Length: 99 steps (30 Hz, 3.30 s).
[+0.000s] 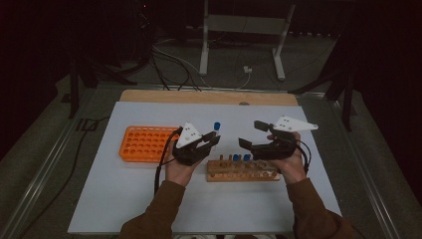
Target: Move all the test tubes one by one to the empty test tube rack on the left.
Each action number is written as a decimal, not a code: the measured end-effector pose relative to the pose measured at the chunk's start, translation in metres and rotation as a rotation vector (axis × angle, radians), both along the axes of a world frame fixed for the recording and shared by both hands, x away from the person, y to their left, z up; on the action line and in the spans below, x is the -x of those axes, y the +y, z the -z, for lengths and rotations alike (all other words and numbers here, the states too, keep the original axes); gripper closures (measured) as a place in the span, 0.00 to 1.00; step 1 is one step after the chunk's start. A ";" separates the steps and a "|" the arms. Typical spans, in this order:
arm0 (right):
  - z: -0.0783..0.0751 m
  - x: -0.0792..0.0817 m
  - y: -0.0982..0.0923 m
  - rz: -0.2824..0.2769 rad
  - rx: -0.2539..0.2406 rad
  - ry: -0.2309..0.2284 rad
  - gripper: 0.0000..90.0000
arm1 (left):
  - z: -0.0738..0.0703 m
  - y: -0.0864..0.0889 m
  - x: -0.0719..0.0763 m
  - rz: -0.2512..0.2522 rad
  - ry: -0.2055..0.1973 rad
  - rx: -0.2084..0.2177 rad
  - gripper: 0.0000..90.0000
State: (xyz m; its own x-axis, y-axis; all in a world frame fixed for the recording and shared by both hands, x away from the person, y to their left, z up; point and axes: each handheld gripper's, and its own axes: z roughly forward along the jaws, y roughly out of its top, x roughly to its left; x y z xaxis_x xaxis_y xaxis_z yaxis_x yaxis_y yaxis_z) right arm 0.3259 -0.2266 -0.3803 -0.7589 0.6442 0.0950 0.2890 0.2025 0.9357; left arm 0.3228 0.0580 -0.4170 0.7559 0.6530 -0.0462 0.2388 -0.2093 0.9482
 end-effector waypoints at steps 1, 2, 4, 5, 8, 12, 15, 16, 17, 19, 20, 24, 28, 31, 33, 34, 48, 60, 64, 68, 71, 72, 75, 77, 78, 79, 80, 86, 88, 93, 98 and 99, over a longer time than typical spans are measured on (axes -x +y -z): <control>0.001 0.001 -0.003 0.016 0.003 -0.003 0.09 | 0.000 0.002 0.000 -0.005 0.001 0.002 0.87; 0.002 0.002 -0.007 0.023 0.006 -0.003 0.07 | 0.000 0.002 0.000 -0.005 0.001 0.002 0.87; 0.004 0.002 -0.011 0.034 0.010 -0.002 0.05 | 0.001 0.006 0.000 -0.014 0.002 0.006 0.87; 0.007 0.004 -0.019 0.051 0.014 -0.002 0.04 | 0.001 0.008 0.000 -0.017 0.000 0.004 0.87; 0.010 0.006 -0.027 0.066 0.008 -0.001 0.03 | 0.003 0.013 0.000 -0.030 0.002 0.007 0.87; 0.018 0.009 -0.042 0.110 0.021 0.009 0.00 | 0.006 0.020 0.002 -0.046 -0.007 0.009 0.87; 0.022 0.012 -0.051 0.133 0.022 0.012 0.00 | 0.008 0.025 0.002 -0.056 -0.004 0.013 0.87; 0.024 0.012 -0.054 0.141 0.017 0.014 0.00 | 0.008 0.025 0.002 -0.056 -0.004 0.013 0.87; 0.024 0.012 -0.054 0.141 0.017 0.014 0.00 | 0.009 0.026 0.001 -0.060 -0.004 0.014 0.87; 0.026 0.013 -0.059 0.153 0.006 0.017 0.00 | 0.010 0.029 0.002 -0.062 -0.004 0.014 0.87; 0.029 0.013 -0.064 0.167 0.003 0.022 0.00 | 0.010 0.031 0.002 -0.060 -0.007 0.015 0.87; 0.038 0.015 -0.070 0.189 0.000 0.033 0.00 | 0.015 0.036 0.007 -0.065 -0.013 0.022 0.87; 0.043 0.018 -0.074 0.199 -0.003 0.038 0.00 | 0.019 0.040 0.007 -0.078 -0.004 0.015 0.87; 0.046 0.022 -0.077 0.206 -0.002 0.033 0.00 | 0.020 0.043 0.007 -0.079 -0.009 0.011 0.87; 0.047 0.024 -0.080 0.212 -0.004 0.037 0.00 | 0.021 0.045 0.007 -0.084 -0.008 0.014 0.87; 0.048 0.025 -0.081 0.217 -0.011 0.036 0.00 | 0.022 0.047 0.006 -0.088 -0.006 0.011 0.87; 0.053 0.033 -0.094 0.246 -0.050 0.038 0.00 | 0.048 0.062 -0.004 -0.131 0.045 -0.006 0.87; 0.056 0.033 -0.095 0.244 -0.054 0.045 0.00 | 0.070 0.062 -0.011 -0.179 0.081 -0.052 0.86; 0.057 0.033 -0.095 0.242 -0.054 0.049 0.00 | 0.080 0.061 -0.011 -0.186 0.117 -0.087 0.86; 0.058 0.033 -0.097 0.241 -0.056 0.052 0.00 | 0.081 0.060 -0.009 -0.188 0.134 -0.118 0.87; 0.060 0.033 -0.096 0.241 -0.056 0.058 0.00 | 0.085 0.057 -0.007 -0.183 0.137 -0.158 0.87; 0.060 0.033 -0.096 0.238 -0.053 0.057 0.00 | 0.085 0.057 -0.007 -0.185 0.136 -0.161 0.87; 0.060 0.033 -0.094 0.235 -0.050 0.057 0.00 | 0.085 0.056 -0.007 -0.190 0.137 -0.160 0.87; 0.060 0.033 -0.093 0.232 -0.048 0.058 0.00 | 0.085 0.056 -0.006 -0.194 0.138 -0.158 0.87; 0.061 0.033 -0.093 0.232 -0.048 0.059 0.00 | 0.085 0.056 -0.006 -0.195 0.139 -0.156 0.87; 0.061 0.033 -0.093 0.231 -0.048 0.060 0.00 | 0.085 0.056 -0.006 -0.196 0.141 -0.153 0.86; 0.061 0.033 -0.093 0.230 -0.048 0.060 0.00 | 0.085 0.056 -0.006 -0.196 0.144 -0.152 0.86; 0.061 0.032 -0.092 0.223 -0.047 0.058 0.00 | 0.084 0.056 -0.007 -0.188 0.165 -0.120 0.70; 0.061 0.032 -0.092 0.221 -0.046 0.060 0.00 | 0.083 0.058 -0.006 -0.188 0.166 -0.109 0.63; 0.062 0.031 -0.091 0.220 -0.047 0.061 0.00 | 0.075 0.067 -0.003 -0.216 0.170 -0.060 0.51; 0.062 0.030 -0.089 0.216 -0.042 0.062 0.00 | 0.065 0.077 0.001 -0.248 0.168 0.018 0.34; 0.062 0.030 -0.089 0.216 -0.042 0.062 0.00 | 0.063 0.078 0.003 -0.257 0.157 0.021 0.34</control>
State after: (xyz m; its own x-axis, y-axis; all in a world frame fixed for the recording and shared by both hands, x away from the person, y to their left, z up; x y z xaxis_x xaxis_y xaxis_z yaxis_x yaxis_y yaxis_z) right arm 0.2956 -0.3158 -0.4427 -0.5955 0.7858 0.1672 0.3787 0.0910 0.9210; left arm 0.3201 0.1357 -0.4800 0.5485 0.8198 -0.1646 0.4254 -0.1042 0.8990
